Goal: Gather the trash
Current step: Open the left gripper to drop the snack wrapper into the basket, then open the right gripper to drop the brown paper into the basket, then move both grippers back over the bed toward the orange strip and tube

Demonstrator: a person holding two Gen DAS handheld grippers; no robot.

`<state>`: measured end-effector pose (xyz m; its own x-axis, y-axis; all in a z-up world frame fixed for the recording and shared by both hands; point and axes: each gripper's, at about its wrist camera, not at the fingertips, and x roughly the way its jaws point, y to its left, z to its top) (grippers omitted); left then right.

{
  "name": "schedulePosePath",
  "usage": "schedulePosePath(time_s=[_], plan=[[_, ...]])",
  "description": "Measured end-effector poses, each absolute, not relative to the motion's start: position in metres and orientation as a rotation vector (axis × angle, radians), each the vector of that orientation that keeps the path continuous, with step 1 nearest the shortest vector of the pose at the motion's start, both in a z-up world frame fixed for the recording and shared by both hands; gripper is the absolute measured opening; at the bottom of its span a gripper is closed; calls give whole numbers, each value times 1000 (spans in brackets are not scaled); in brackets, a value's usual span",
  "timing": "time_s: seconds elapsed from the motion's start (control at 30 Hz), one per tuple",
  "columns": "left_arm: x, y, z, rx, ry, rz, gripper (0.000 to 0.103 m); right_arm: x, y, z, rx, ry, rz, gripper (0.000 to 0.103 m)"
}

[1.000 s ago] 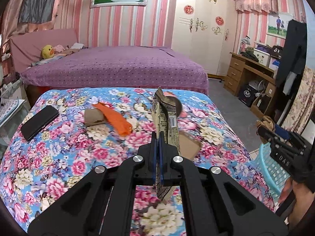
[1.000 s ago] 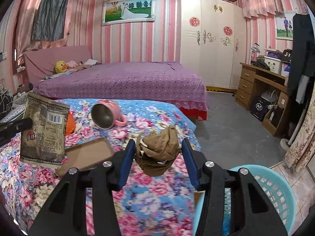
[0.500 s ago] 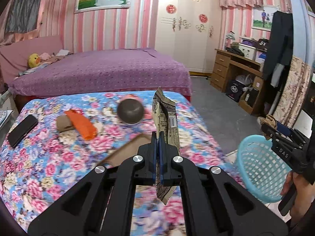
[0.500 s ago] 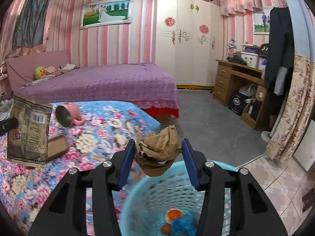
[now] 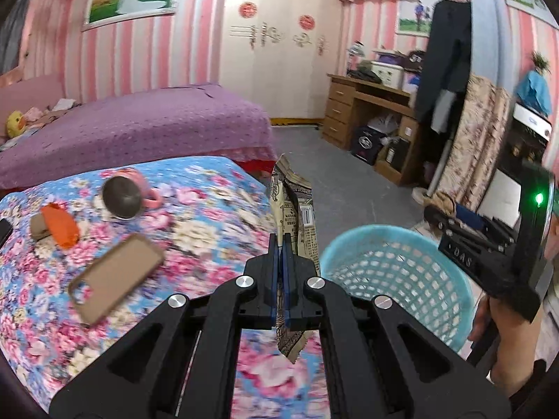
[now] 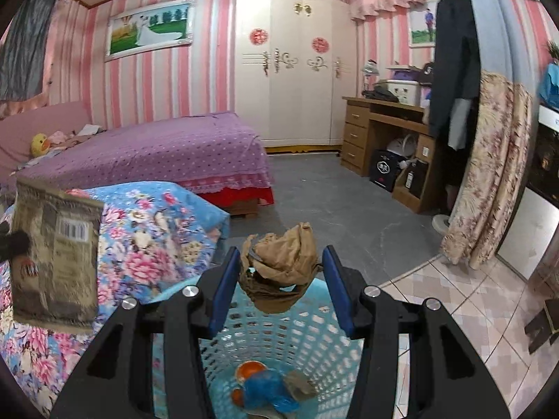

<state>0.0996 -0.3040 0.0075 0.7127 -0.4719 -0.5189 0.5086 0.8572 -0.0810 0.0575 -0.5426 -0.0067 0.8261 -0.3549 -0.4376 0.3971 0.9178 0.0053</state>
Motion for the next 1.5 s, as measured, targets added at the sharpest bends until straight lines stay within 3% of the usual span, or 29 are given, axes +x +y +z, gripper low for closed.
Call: schedulePosePath(time_s=[0.53,0.6,0.67,0.73,0.87,1.07,1.37,1.43,1.47,1.5], plan=[[78,-383,-34,211,584,-605,2,34,-585,-21,150,454,-433,49],[81,-386,-36,218,591,-605,15,35,-587,-22,154,457,-431,49],[83,-386,-36,215,579,-592,44,36,-589,-22,155,459,-431,49],[84,-383,-33,213,558,-578,55,35,-590,-23,158,461,-431,49],[91,-371,-26,195,521,-513,86,35,-592,-24,162,463,-433,49],[111,-343,-19,160,512,-440,96,38,-588,-25,147,462,-429,49],[132,-304,-11,122,512,-366,97,42,-572,-18,135,432,-434,51],[134,-297,-9,110,509,-360,97,42,-568,-16,132,423,-441,62],[134,-295,-8,108,507,-358,97,42,-566,-16,128,414,-451,75],[134,-293,-7,109,502,-354,97,41,-563,-14,119,401,-466,81]])
